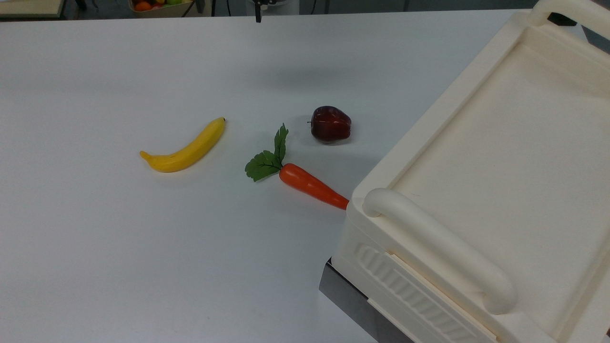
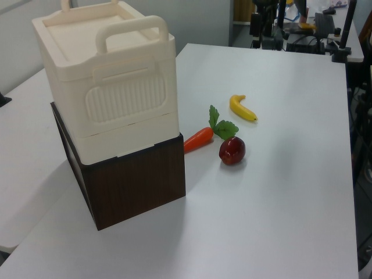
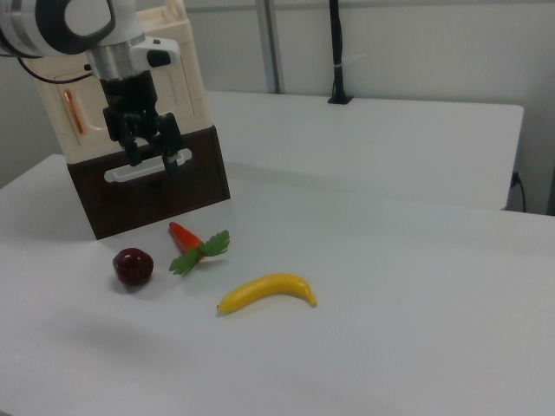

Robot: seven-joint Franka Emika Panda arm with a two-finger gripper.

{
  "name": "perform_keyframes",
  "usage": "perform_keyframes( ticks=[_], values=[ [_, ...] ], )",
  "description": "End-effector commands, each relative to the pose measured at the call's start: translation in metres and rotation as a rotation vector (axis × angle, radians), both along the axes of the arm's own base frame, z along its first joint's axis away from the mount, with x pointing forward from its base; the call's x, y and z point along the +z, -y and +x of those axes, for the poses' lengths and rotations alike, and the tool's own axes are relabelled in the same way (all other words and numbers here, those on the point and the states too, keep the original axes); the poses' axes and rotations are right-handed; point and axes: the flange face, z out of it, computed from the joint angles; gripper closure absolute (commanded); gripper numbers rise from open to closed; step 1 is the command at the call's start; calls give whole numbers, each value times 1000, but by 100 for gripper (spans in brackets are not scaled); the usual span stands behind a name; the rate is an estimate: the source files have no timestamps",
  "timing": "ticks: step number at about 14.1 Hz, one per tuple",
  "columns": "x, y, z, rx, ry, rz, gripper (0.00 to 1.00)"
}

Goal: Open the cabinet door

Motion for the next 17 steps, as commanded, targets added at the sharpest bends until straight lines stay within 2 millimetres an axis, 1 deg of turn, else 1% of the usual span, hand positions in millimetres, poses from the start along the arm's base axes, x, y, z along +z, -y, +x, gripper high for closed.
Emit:
perform_keyframes(
  ticks=[1,2,7,10,12,14,15,16,17],
  values=[
    [8,18,-2,-52,18,-8,0],
    [9,22,-3,-59,21,-4,0],
    [9,23,-3,-49,20,-6,0],
    [16,35,-2,-1,31,-4,0],
    [21,29,-4,56,37,-12,0],
    [23,21,-4,73,39,-15,0],
    [23,12,-6,95,37,-22,0],
    [24,-2,-5,138,42,-24,0],
    [25,-10,-4,167,56,-16,0]
  ],
)
